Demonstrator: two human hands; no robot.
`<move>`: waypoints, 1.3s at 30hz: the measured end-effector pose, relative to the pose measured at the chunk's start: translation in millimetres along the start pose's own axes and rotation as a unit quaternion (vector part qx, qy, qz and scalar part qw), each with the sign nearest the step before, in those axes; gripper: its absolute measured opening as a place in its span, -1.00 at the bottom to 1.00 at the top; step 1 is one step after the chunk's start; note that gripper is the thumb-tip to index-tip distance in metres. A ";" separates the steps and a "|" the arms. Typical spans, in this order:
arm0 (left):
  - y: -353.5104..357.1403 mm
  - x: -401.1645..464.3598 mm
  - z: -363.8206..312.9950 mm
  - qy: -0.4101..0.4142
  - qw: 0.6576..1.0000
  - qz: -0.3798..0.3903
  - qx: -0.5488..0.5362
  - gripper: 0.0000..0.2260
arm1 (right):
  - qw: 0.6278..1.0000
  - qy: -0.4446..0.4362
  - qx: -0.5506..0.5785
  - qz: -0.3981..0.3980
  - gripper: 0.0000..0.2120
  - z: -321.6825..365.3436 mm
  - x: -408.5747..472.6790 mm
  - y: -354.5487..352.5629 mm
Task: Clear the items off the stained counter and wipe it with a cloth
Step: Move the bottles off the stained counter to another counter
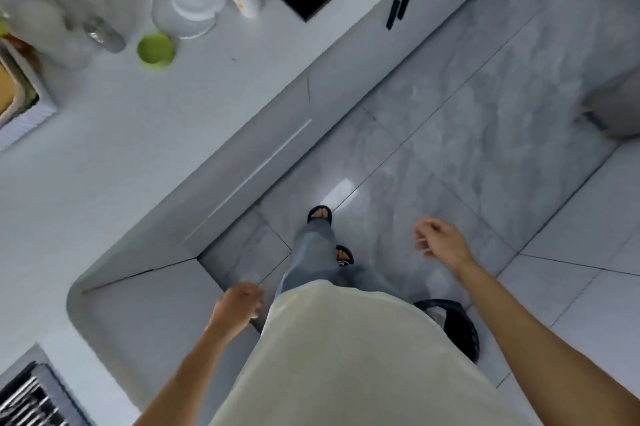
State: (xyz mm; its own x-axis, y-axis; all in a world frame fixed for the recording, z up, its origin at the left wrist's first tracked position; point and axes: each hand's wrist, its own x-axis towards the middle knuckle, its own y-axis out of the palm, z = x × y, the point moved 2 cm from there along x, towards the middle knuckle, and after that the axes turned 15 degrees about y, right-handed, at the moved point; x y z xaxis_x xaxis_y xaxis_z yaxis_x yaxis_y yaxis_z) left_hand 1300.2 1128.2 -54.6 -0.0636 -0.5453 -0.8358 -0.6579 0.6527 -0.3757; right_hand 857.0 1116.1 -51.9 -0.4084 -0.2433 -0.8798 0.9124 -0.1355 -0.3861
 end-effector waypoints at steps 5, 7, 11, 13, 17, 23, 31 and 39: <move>-36.4 56.8 -54.4 0.004 0.999 0.018 0.045 -0.74 | 0.998 0.004 0.064 -0.019 -0.84 42.6 17.7 -21.7; -50.0 88.2 -89.0 0.013 0.998 0.028 0.056 -0.73 | 0.996 0.017 0.082 -0.027 -0.84 52.3 23.8 -28.8; -66.5 137.3 -173.6 0.045 0.996 0.045 0.055 -0.79 | 0.993 0.050 0.109 -0.022 -0.83 49.0 25.4 -36.9; -69.8 157.3 -223.3 0.073 0.995 0.045 0.051 -0.86 | 0.988 0.083 0.127 -0.030 -0.82 38.4 25.4 -39.2; -60.4 191.1 -328.6 0.145 0.983 0.076 0.078 -0.87 | 0.967 0.165 0.191 -0.033 -0.82 13.9 29.8 -46.9; -25.7 231.5 -466.1 0.225 0.960 0.124 0.113 -0.85 | 0.933 0.242 0.265 -0.024 -0.70 -7.8 48.0 -84.4; 14.8 266.5 -572.5 0.198 0.963 0.122 0.140 -0.87 | 0.934 0.231 0.274 -0.023 -0.81 57.4 125.2 -189.2; 10.7 286.5 -609.5 0.081 0.980 0.091 0.156 -0.91 | 0.960 0.130 0.243 -0.042 -0.80 209.1 201.4 -313.7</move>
State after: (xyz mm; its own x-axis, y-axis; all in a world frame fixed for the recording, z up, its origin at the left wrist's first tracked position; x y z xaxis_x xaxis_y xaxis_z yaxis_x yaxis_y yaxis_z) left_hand 817.6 658.4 -54.1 -0.2928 -0.4652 -0.8354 -0.3655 0.8618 -0.3518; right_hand 483.2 908.8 -49.9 -0.4028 0.0283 -0.9148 0.7308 -0.5918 -0.3401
